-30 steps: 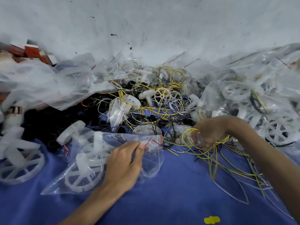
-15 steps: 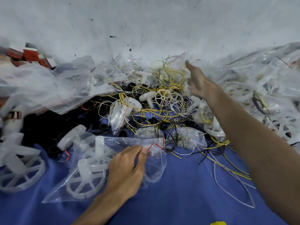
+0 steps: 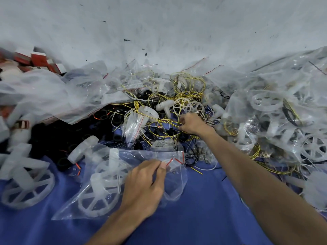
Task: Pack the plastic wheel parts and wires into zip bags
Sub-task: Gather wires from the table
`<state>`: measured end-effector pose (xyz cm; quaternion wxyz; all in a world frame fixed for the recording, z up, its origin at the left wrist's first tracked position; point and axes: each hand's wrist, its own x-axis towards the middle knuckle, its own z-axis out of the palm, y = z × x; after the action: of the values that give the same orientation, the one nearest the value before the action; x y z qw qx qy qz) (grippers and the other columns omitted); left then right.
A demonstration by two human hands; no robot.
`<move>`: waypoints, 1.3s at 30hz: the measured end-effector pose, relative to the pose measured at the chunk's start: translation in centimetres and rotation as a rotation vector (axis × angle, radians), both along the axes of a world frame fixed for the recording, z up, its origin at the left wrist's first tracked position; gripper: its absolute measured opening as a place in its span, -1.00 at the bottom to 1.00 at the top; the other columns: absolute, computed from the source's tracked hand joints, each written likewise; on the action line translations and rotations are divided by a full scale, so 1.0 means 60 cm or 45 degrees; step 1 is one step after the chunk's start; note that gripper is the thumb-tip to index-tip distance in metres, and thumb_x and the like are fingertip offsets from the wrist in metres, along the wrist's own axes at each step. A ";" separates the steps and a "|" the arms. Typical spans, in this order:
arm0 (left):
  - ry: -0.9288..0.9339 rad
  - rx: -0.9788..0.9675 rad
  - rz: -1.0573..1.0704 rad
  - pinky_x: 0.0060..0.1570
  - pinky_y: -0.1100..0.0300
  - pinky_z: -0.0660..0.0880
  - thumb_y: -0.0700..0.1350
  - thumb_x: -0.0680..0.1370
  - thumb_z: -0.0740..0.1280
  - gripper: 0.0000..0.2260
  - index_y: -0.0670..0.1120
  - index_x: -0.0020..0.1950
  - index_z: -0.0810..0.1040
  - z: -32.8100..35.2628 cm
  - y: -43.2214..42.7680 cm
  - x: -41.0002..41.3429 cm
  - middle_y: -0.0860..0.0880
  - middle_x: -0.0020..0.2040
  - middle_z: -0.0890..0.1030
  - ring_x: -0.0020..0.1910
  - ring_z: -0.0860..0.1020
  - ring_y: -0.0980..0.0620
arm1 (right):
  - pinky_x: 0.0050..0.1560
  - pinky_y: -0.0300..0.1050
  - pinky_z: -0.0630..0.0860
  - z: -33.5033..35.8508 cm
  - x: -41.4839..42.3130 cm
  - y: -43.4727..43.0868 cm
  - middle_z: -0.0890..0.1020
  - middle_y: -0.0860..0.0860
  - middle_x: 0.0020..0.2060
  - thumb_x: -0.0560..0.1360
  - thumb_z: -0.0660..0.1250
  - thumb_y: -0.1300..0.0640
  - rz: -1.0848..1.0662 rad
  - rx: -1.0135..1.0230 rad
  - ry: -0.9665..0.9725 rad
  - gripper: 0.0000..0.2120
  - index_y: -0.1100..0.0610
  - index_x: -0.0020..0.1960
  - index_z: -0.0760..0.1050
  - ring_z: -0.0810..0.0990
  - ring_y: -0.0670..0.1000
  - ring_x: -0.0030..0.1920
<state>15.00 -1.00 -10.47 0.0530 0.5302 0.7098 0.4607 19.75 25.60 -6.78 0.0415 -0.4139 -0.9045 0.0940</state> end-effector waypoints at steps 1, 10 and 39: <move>0.005 -0.006 0.003 -0.06 0.02 0.44 0.10 0.53 0.06 -0.58 -0.11 -0.14 0.63 0.000 0.000 0.000 0.03 -0.16 0.65 -0.10 0.58 0.01 | 0.09 0.03 0.51 0.000 0.000 -0.003 0.57 0.19 0.06 0.47 0.35 0.12 -0.009 0.071 -0.047 -0.75 0.22 0.09 0.51 0.54 0.18 0.06; 0.024 -0.029 0.021 -0.04 0.08 0.40 0.05 0.53 0.07 -0.63 -0.07 -0.13 0.63 0.002 0.001 0.004 0.05 -0.14 0.64 -0.08 0.56 0.04 | 0.02 0.02 0.56 0.063 0.051 0.012 0.62 0.14 -0.10 0.47 0.32 0.20 -0.138 0.252 -0.075 -0.89 0.26 -0.13 0.55 0.59 0.12 -0.08; 0.050 0.002 0.008 -0.16 0.03 0.44 0.04 0.55 0.10 -0.67 -0.04 -0.11 0.63 0.003 -0.003 0.004 0.07 -0.19 0.62 -0.18 0.55 0.04 | 0.32 0.14 0.23 0.037 -0.163 -0.146 0.40 0.09 0.28 0.50 0.25 -0.05 0.317 0.272 -0.021 -0.58 0.07 0.32 0.43 0.25 0.12 0.35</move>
<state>15.22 -1.17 -10.31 0.0372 0.5371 0.7119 0.4508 9.99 16.82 -4.58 0.0658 -0.2927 -0.9539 -0.0016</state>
